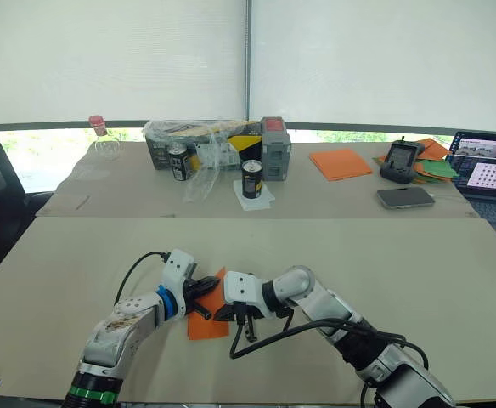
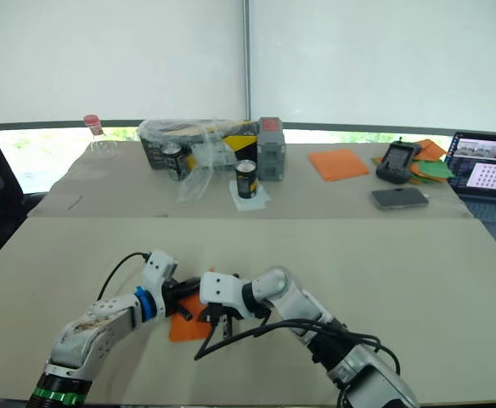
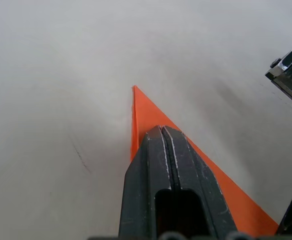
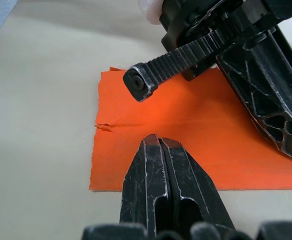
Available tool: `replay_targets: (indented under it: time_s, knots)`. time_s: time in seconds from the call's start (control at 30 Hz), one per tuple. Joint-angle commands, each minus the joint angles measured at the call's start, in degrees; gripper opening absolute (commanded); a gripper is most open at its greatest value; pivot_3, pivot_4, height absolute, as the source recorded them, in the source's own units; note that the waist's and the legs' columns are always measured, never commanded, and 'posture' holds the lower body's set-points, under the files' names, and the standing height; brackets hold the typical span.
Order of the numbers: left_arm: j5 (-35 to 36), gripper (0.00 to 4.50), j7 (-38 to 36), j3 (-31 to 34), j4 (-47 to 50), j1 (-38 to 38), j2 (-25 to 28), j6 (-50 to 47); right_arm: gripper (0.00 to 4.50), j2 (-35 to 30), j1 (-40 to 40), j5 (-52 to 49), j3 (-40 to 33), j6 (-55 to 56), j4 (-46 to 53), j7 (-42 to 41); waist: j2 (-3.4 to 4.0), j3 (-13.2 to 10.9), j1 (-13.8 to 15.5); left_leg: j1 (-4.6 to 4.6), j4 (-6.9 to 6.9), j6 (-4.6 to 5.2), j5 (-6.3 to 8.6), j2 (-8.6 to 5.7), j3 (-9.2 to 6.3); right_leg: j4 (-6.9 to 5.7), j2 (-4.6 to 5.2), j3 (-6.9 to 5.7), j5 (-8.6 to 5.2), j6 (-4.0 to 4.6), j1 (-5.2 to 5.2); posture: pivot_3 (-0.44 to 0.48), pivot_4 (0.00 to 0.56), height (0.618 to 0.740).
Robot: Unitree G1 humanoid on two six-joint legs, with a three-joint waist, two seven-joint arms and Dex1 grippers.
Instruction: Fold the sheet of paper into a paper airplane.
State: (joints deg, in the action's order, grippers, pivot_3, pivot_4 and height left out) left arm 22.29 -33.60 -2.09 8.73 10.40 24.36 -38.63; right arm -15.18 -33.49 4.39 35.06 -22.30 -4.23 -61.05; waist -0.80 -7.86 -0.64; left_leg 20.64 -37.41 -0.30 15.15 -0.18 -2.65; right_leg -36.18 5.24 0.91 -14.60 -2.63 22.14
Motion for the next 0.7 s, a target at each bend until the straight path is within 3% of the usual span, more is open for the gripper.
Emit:
replay_targets:
  time_s: [0.03,0.4,0.7]
  knots:
    - [-2.31,0.02,0.40,-1.72,-6.16,2.73,-0.95,0.35,0.00,-0.54,2.18,2.00,1.35,-5.77,-1.10,2.12,0.04,0.03,0.23,-0.05,0.00,-0.01,-0.02,-0.01,-0.03,0.00,0.00,-0.03,0.00,0.00,-0.05,0.000,0.150,0.740]
    - [-6.32,0.02,0.32,-3.97,-19.63,14.25,-4.79,4.24,0.00,-1.26,4.44,0.61,1.67,-9.17,2.77,3.70,-0.01,0.13,-0.18,-0.24,0.10,0.03,-0.08,-0.05,-0.07,0.02,-0.04,-0.04,0.00,-0.01,-0.25,0.000,0.150,0.740]
    - [-6.75,0.02,-2.11,-4.82,-12.21,7.21,-0.15,3.87,0.00,-1.07,4.06,0.89,2.33,-8.28,1.68,4.31,-0.01,0.14,-0.49,-0.10,0.19,0.03,-0.08,-0.03,-0.05,0.02,-0.04,0.01,-0.01,-0.01,-0.03,0.000,0.150,0.740]
